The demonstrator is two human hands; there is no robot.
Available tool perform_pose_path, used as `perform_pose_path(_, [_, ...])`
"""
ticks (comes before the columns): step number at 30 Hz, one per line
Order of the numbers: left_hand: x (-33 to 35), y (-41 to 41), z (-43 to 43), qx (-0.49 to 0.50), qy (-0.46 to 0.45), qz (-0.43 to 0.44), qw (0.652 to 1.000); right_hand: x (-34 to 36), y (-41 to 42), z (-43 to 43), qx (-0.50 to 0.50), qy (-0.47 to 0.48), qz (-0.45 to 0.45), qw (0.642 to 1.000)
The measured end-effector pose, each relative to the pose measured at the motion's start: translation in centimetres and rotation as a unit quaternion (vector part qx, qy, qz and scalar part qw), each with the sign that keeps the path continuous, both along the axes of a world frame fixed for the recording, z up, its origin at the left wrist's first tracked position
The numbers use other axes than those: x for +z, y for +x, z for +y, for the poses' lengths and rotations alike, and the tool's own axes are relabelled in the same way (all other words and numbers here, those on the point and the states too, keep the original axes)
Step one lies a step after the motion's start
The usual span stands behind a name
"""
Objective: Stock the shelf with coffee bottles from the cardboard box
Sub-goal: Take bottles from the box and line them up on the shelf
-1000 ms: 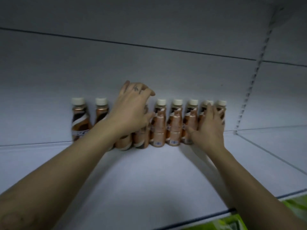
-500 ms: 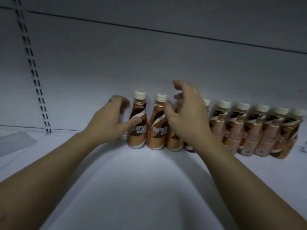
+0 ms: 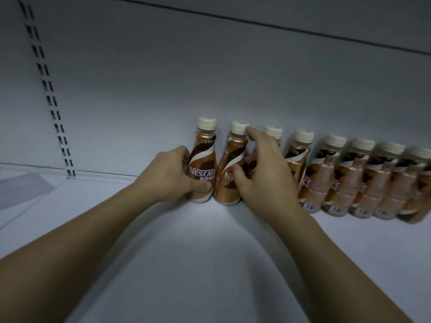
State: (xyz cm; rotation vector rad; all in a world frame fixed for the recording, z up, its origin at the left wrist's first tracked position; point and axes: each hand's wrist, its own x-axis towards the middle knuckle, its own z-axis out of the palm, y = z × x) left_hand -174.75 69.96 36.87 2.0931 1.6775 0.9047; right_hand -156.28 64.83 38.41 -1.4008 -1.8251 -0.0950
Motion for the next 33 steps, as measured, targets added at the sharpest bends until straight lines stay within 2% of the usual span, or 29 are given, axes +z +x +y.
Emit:
perform_pose_path(11, [-0.1,-0.1,-0.4,-0.022,0.009,0.029,0.999,-0.4,0.2,0.4,-0.013,-0.098,-0.016,0.995])
perform_pose_path(15, [-0.3,0.1,-0.4,-0.029,0.017,0.032,0.999,-1.0,0.0,0.9,-0.026,-0.073,-0.023,0.997])
perform_pose_path(26, [0.3,0.1,-0.1,-0.008,0.022,0.083,0.996,-1.9,-0.2,2.0,-0.018,-0.073,0.057,0.996])
perform_pose_path(33, [-0.1,0.0,-0.1,0.001,0.037,0.113,0.993,-0.7,-0.3,1.6,-0.014,-0.084,0.025,0.996])
